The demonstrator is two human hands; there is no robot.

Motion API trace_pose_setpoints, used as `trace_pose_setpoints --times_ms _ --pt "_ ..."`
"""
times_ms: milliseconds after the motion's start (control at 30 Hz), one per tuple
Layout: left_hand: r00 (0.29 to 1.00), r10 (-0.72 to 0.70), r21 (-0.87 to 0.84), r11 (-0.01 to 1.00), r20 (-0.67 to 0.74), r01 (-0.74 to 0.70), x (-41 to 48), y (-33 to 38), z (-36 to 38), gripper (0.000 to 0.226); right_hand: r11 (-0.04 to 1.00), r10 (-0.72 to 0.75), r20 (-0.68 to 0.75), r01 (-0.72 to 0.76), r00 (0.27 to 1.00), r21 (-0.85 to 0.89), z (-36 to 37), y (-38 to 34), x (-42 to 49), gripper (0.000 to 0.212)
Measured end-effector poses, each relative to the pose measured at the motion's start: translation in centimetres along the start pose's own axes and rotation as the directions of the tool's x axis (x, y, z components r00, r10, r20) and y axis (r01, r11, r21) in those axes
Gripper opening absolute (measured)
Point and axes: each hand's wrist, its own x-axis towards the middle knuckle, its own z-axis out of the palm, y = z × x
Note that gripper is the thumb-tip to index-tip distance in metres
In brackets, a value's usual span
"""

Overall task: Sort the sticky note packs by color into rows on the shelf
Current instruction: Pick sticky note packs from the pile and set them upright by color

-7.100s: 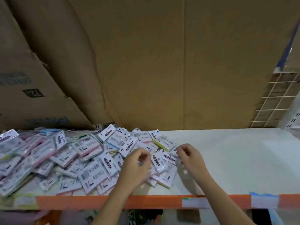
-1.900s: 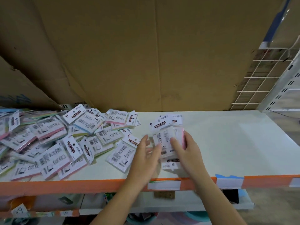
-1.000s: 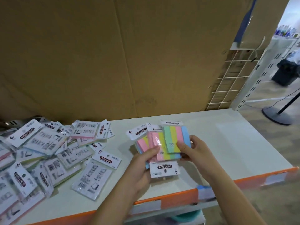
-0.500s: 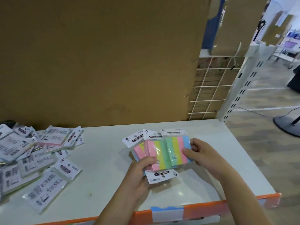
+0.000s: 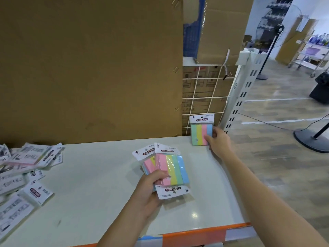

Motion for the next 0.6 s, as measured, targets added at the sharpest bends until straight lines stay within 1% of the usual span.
trace_pose_setpoints --times_ms 67,133,200,300,400,467,600 --pt "1.000 -0.006 0.015 1.000 -0.012 0.006 0.06 -0.01 0.03 0.038 1.000 0.020 -0.016 -0.019 1.000 0.016 0.57 0.16 0.53 0.033" --pt "1.000 -0.008 0.028 1.000 -0.021 0.008 0.16 -0.10 -0.03 0.045 0.995 0.062 -0.031 -0.060 0.998 0.078 0.87 0.26 0.52 0.032" --pt "1.000 -0.006 0.025 1.000 -0.025 0.006 0.19 -0.25 -0.11 0.046 0.988 0.106 -0.052 -0.099 0.993 0.122 0.97 0.35 0.51 0.030" --pt "0.999 -0.013 0.028 1.000 -0.029 0.014 0.20 -0.36 -0.22 0.048 0.991 0.103 -0.037 -0.099 0.994 0.095 0.92 0.14 0.73 0.027" --pt "1.000 -0.017 0.034 0.999 -0.020 0.017 0.18 -0.36 -0.25 0.047 0.986 0.118 -0.016 -0.115 0.993 0.118 0.81 0.01 0.77 0.027" --pt "1.000 -0.020 0.041 0.999 -0.016 0.021 0.15 -0.40 -0.27 0.044 0.984 0.130 -0.022 -0.126 0.991 0.129 0.90 0.03 0.60 0.028" --pt "0.999 -0.031 0.039 0.999 -0.016 0.031 0.10 -0.48 -0.43 0.047 0.981 0.157 -0.041 -0.151 0.987 0.125 1.08 -0.09 0.42 0.026"
